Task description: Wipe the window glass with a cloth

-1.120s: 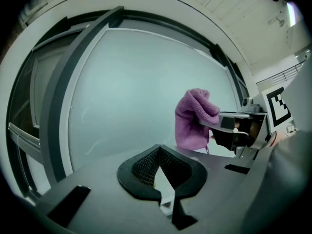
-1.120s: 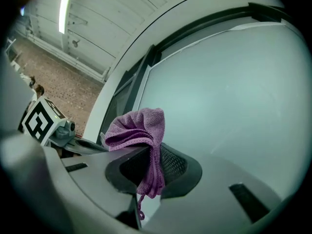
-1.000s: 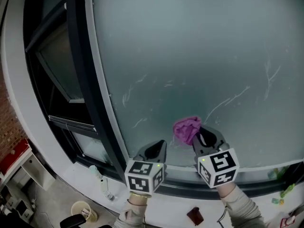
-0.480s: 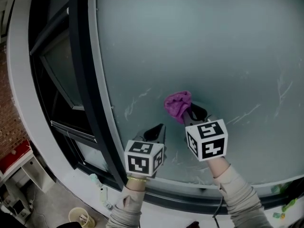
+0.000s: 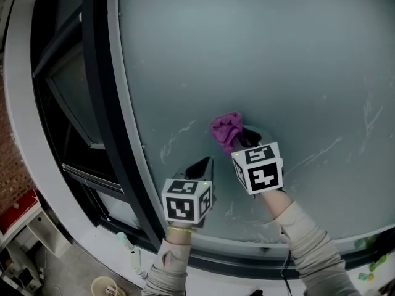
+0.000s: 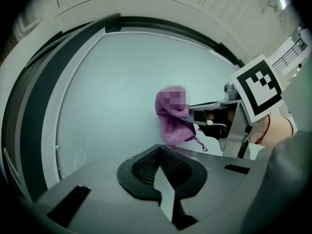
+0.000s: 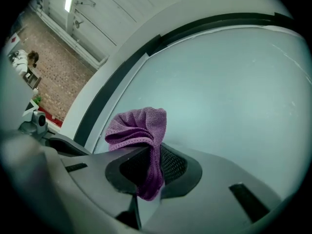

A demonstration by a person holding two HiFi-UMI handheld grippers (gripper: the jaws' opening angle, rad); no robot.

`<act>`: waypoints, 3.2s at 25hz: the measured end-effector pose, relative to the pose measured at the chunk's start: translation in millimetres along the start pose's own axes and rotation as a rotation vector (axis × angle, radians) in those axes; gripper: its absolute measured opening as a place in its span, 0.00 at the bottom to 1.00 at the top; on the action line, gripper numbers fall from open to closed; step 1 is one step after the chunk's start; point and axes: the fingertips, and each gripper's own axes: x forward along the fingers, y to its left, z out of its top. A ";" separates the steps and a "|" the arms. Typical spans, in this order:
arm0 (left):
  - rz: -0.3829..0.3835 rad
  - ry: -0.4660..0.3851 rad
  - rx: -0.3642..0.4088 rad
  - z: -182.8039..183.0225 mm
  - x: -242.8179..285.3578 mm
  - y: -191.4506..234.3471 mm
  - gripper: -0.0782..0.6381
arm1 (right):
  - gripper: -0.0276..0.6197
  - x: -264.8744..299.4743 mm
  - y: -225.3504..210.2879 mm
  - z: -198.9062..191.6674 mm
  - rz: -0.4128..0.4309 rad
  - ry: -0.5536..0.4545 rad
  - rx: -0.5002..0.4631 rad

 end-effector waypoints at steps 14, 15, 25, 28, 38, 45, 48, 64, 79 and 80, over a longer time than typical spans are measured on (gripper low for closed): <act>-0.108 -0.014 -0.026 -15.8 21.2 -26.7 0.12 | 0.12 -20.9 -36.1 -15.0 -0.088 0.000 -0.009; -0.121 -0.014 -0.030 -17.9 23.1 -31.9 0.12 | 0.12 -25.8 -41.4 -17.1 -0.099 0.002 -0.014; -0.252 -0.017 -0.054 -33.4 41.1 -91.3 0.12 | 0.12 -86.2 -109.6 -40.2 -0.262 0.041 -0.019; -0.284 -0.015 -0.068 -39.9 45.6 -105.6 0.12 | 0.12 -102.9 -131.3 -47.5 -0.319 0.060 -0.024; -0.342 0.005 -0.102 -62.2 53.9 -137.9 0.12 | 0.12 -157.7 -193.7 -69.3 -0.471 0.138 -0.058; -0.344 0.018 -0.129 -72.2 57.2 -141.1 0.12 | 0.12 -181.1 -220.6 -78.7 -0.539 0.165 -0.058; -0.343 0.020 -0.132 -73.5 56.6 -140.0 0.12 | 0.12 -182.0 -221.6 -80.2 -0.542 0.166 -0.055; -0.205 0.006 -0.119 -78.3 17.2 -72.5 0.12 | 0.12 -138.7 -88.0 -68.6 -0.291 0.014 0.054; 0.043 0.067 -0.151 -124.8 -44.5 41.9 0.12 | 0.12 -32.8 72.9 -119.1 0.031 0.064 0.120; 0.057 0.073 -0.156 -128.3 -47.3 47.4 0.12 | 0.12 -27.0 78.4 -123.4 0.040 0.072 0.124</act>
